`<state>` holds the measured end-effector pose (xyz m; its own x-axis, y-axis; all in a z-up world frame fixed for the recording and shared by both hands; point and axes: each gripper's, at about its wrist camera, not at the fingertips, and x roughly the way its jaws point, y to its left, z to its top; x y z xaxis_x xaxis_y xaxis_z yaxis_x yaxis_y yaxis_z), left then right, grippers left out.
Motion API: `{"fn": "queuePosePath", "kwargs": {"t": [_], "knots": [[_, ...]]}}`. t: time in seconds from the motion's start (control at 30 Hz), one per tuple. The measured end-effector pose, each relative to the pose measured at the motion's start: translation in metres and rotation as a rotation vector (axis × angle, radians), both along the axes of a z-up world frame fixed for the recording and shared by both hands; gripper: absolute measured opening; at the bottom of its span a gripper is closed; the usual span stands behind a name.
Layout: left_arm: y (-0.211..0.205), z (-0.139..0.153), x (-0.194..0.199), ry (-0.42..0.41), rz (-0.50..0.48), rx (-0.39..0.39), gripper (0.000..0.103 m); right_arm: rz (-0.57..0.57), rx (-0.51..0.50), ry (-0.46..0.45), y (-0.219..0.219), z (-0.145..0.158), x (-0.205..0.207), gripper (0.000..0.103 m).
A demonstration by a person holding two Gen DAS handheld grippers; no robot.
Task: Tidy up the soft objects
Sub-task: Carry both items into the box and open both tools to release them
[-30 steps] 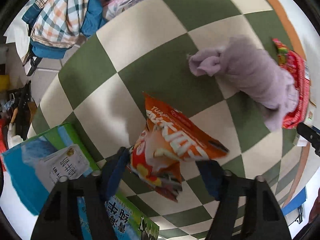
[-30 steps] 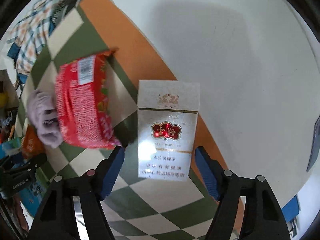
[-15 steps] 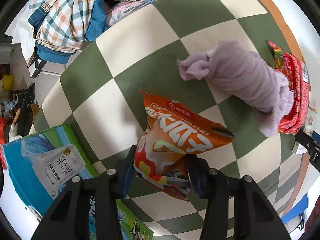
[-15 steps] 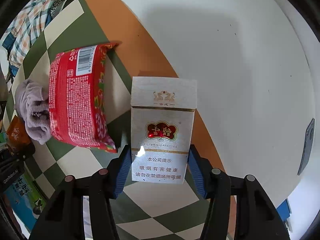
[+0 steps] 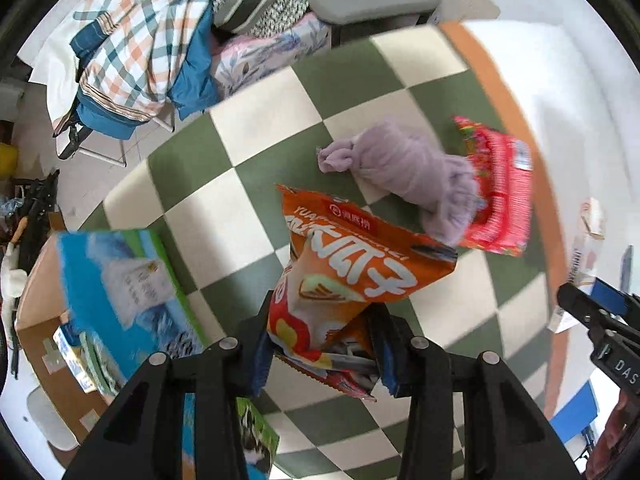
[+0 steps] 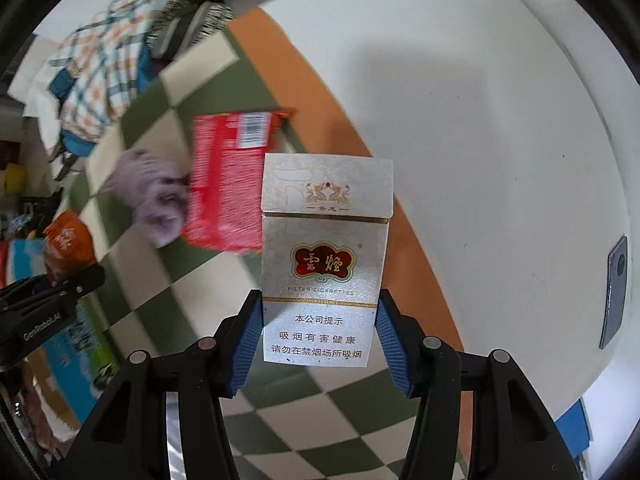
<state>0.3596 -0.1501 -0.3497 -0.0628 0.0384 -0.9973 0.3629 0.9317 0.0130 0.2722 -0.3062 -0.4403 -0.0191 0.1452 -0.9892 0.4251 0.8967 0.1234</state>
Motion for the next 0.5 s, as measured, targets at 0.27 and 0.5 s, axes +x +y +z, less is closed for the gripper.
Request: {"fn": "queuePosePath", "kwargs": {"t": [0.27,0.5], "knots": [[0.060,0.083,-0.040,-0.102,0.090,-0.158,0.039,0.115,0.053,-0.119,0.051,0.074,-0.003,0.057],[0.157,0.130,-0.083,-0.150,0.250,-0.257,0.039,0.262,0.122,-0.212,0.121,0.146,-0.010,0.057]]}}
